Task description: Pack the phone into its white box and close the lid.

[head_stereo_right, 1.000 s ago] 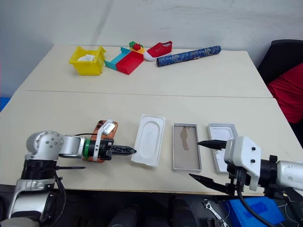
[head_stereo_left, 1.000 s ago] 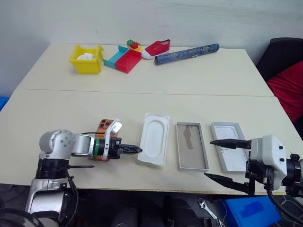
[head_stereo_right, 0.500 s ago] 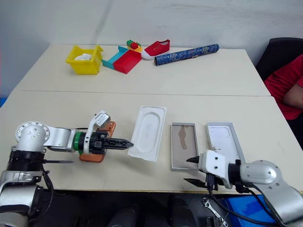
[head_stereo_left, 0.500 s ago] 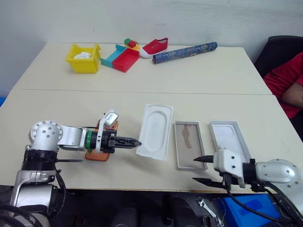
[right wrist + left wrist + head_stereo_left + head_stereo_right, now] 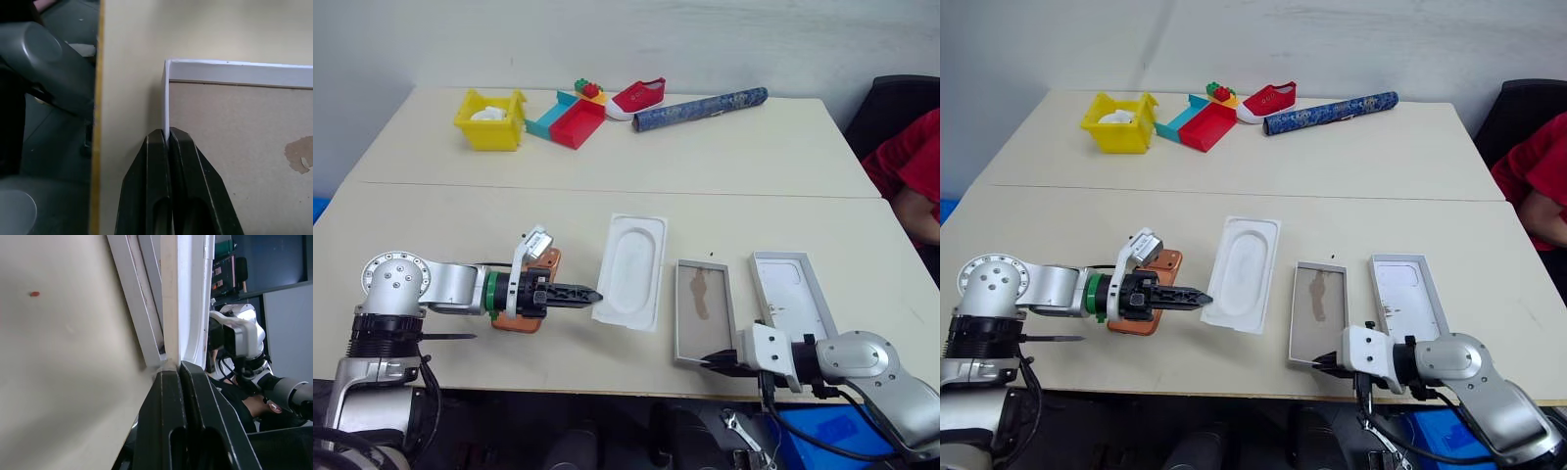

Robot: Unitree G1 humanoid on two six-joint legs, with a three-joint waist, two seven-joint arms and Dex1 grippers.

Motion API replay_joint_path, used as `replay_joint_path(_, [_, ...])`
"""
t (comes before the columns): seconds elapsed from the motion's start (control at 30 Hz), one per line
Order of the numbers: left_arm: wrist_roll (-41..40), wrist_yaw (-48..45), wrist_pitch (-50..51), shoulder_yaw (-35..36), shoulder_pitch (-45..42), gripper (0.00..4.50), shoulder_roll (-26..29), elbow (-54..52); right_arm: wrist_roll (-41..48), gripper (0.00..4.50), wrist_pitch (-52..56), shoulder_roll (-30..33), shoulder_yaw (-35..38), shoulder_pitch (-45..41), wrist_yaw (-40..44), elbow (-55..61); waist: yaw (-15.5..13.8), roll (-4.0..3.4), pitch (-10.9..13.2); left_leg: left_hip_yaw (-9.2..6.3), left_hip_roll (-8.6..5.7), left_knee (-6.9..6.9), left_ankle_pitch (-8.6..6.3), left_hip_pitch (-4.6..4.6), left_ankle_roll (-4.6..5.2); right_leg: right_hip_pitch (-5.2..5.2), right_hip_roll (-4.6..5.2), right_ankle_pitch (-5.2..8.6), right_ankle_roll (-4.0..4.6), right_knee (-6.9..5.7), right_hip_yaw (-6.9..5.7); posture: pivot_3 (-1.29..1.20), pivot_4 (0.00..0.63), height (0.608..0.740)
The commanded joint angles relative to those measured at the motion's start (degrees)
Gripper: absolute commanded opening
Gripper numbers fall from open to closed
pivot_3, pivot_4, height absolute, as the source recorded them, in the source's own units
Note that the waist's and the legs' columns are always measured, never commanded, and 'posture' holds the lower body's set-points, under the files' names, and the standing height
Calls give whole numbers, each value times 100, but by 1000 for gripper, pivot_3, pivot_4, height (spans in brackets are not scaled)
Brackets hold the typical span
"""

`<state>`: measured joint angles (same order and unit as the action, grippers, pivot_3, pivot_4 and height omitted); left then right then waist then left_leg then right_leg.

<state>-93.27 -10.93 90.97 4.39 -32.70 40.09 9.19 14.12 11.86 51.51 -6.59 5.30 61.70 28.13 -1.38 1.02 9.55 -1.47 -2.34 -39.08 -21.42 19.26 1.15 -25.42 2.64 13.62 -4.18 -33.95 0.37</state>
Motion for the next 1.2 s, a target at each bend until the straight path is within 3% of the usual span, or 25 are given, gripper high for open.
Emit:
replay_joint_path(0.03, [-634, 455, -298, -144, 122, 0, -96, -356, -127, 52, 4, -125, -84, -39, -192, 169, 1, 1, -1, 0, 0, -1, 0, 0, 0, 1, 0, 0, 0, 0, 0, 0, 150, 740])
replay_joint_path(0.33, [-1476, 1332, -978, -912, 183, 0, -238, -611, -789, 52, -524, -245, -384, -42, -370, -254, 2, 1, -1, -1, -2, -1, 4, -3, -7, 1, 0, 0, 0, -5, -1, 0, 150, 740])
replay_joint_path(0.37, [-1493, 1379, -1023, -987, 136, 0, -265, -590, -763, 223, -493, -241, -381, -20, -364, -250, 2, 2, -1, -1, -2, -1, 5, -4, -8, 1, 0, 0, 0, -7, -1, 0, 150, 740])
replay_joint_path(0.43, [-1533, 1439, -1091, -1125, 39, 0, -312, -510, -642, 617, -420, -202, -292, 72, -343, -138, -1, 1, -2, -1, -3, -1, 7, -4, -8, 1, 0, 0, 1, -7, -2, 0, 150, 740])
replay_joint_path(0.57, [-1544, 1497, -1132, -1396, -144, 0, -481, -361, 99, 1909, 1, -52, 535, 504, -330, 618, -23, 1, -1, -3, -6, -2, 8, -2, -7, 2, 0, 0, 1, -7, -3, 0, 150, 740])
replay_joint_path(0.67, [-1524, 1554, -1161, -1549, -246, 0, -623, -265, 889, 2925, 459, 57, 1536, 1056, -254, 1311, -21, 0, -1, -4, -6, -2, 8, -1, -7, 4, 0, 0, 0, -4, -2, 0, 150, 740])
replay_joint_path(0.83, [-1616, 1991, -1296, -1809, -339, 0, -918, -50, 2459, 4472, 1450, 41, 3913, 2063, -117, 2157, -31, 3, -3, -12, -2, -2, 8, -3, -8, 12, 0, 0, 0, -3, -8, 0, 150, 740])
replay_joint_path(1.03, [-1935, 2701, -1537, -2037, -211, 0, -1062, -21, 3255, 4472, 2119, 95, 5344, 2571, -126, 2482, -16, 5, -3, -14, 0, -2, 7, -12, -7, 24, 0, -1, -1, -1, -7, 0, 150, 740])
replay_joint_path(1.2, [-1964, 2921, -1557, -2219, -130, 0, -1061, -173, 3303, 4472, 2240, 67, 5297, 2564, -419, 2680, -21, 5, -3, -16, 0, -1, 7, -10, -8, 23, 1, -1, -1, 0, -7, 0, 150, 740])
